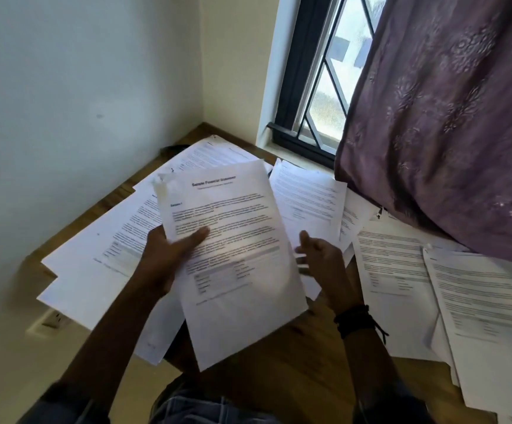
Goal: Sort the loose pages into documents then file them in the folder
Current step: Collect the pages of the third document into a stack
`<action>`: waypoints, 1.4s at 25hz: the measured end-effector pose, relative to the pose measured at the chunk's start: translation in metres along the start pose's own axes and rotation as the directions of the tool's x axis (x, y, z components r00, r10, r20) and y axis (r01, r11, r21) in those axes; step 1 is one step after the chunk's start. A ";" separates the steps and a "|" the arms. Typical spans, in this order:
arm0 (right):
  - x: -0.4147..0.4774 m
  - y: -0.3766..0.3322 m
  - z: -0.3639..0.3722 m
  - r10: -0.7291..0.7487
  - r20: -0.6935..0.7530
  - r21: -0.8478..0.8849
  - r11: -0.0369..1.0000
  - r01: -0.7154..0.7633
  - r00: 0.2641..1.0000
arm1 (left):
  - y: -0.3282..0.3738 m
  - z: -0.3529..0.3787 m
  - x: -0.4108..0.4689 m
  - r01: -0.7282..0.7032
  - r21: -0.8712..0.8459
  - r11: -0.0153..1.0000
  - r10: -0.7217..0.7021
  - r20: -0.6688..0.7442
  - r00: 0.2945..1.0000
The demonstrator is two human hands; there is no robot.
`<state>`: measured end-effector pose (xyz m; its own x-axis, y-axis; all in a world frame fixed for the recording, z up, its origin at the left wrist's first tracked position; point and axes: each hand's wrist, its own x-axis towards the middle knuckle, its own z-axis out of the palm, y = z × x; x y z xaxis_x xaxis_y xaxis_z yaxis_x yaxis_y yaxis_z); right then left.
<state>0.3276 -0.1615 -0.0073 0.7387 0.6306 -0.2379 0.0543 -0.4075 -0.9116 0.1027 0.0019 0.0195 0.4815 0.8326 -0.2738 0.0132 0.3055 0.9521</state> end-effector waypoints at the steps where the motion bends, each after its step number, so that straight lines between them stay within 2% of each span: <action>1: 0.011 0.011 -0.005 0.019 -0.133 -0.108 0.994 -0.034 0.991 | -0.006 -0.002 -0.004 -0.005 -0.036 0.999 0.004 -0.032 0.999; 3: 0.029 0.027 -0.013 -0.011 -0.306 -0.371 0.922 -0.109 0.952 | -0.012 -0.005 -0.009 -0.016 -0.071 0.997 0.010 -0.079 0.997; 6: 0.047 0.028 -0.016 -0.001 -0.345 -0.560 0.803 -0.205 0.939 | -0.013 -0.008 -0.013 0.008 -0.119 0.993 -0.019 -0.091 0.996; 9: 0.057 0.023 -0.018 0.113 -0.309 -0.549 0.789 -0.274 0.944 | -0.016 -0.010 -0.019 0.027 -0.147 0.989 -0.024 0.027 0.999; 11: 0.059 0.025 -0.022 0.103 -0.296 -0.554 0.791 -0.258 0.950 | -0.020 -0.007 -0.025 0.029 -0.181 0.983 -0.024 0.029 0.999; 16: 0.055 0.025 -0.024 0.095 -0.345 -0.641 0.703 -0.309 0.934 | -0.024 -0.004 -0.039 0.042 -0.250 0.967 -0.025 0.072 0.997; 19: 0.057 0.026 -0.032 0.098 -0.258 -0.643 0.725 -0.247 0.961 | -0.016 0.000 -0.047 0.067 -0.271 0.960 -0.055 0.052 0.997; 23: 0.056 0.034 -0.046 0.142 -0.210 -0.481 0.847 -0.229 0.967 | 0.003 0.008 -0.062 0.005 -0.235 0.972 0.008 0.054 0.998; 25: 0.049 0.039 -0.052 0.079 -0.192 -0.376 0.915 -0.147 0.978 | 0.012 0.015 -0.072 -0.013 -0.209 0.978 0.025 0.058 0.998; 28: 0.023 0.031 -0.063 -0.027 -0.155 -0.131 0.991 0.006 0.988 | 0.027 0.028 -0.085 -0.029 -0.183 0.983 0.049 0.101 0.994; 32: -0.023 0.021 -0.088 -0.082 -0.043 0.219 0.972 0.089 0.996 | 0.034 0.052 -0.096 -0.002 -0.218 0.976 0.026 0.110 0.994; 35: -0.064 0.012 -0.110 -0.103 0.050 0.286 0.955 0.085 0.993 | 0.025 0.072 -0.100 0.003 -0.146 0.989 0.004 0.048 0.999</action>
<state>0.3550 -0.2789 0.0337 0.6948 0.7015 -0.1588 -0.0772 -0.1468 -0.9862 0.1182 -0.1065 0.0806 0.5230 0.8107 -0.2630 -0.1139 0.3723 0.9211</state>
